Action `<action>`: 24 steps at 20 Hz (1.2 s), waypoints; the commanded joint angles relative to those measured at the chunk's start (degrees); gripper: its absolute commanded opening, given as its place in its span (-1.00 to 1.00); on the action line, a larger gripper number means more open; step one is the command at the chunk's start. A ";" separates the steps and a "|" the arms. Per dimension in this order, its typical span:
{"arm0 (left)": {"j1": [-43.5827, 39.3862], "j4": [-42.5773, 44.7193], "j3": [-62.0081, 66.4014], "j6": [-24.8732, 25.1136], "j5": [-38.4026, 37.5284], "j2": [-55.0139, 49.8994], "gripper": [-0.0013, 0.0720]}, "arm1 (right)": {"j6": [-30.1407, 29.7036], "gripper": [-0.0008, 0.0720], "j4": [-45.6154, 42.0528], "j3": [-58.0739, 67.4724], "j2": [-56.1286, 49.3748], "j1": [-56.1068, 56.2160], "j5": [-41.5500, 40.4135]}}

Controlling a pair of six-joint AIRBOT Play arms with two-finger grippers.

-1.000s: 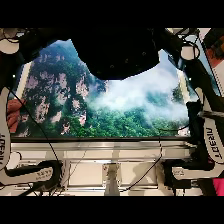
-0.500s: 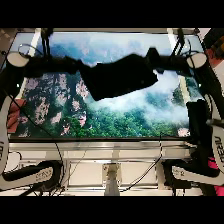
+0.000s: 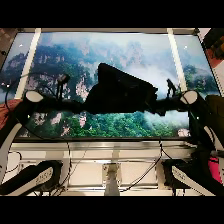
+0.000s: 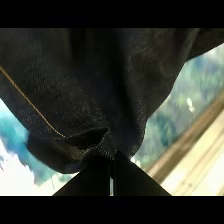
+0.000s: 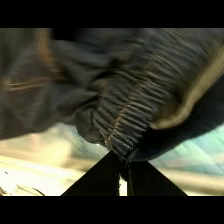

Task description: Fold the clothes and pants, and hang the long-sleeved shirts on hangers.

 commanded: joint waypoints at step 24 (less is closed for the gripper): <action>-1.14 -19.12 11.89 -2.82 17.29 -3.21 -0.94 | 12.09 -0.61 -23.02 12.28 -3.10 -7.58 -7.41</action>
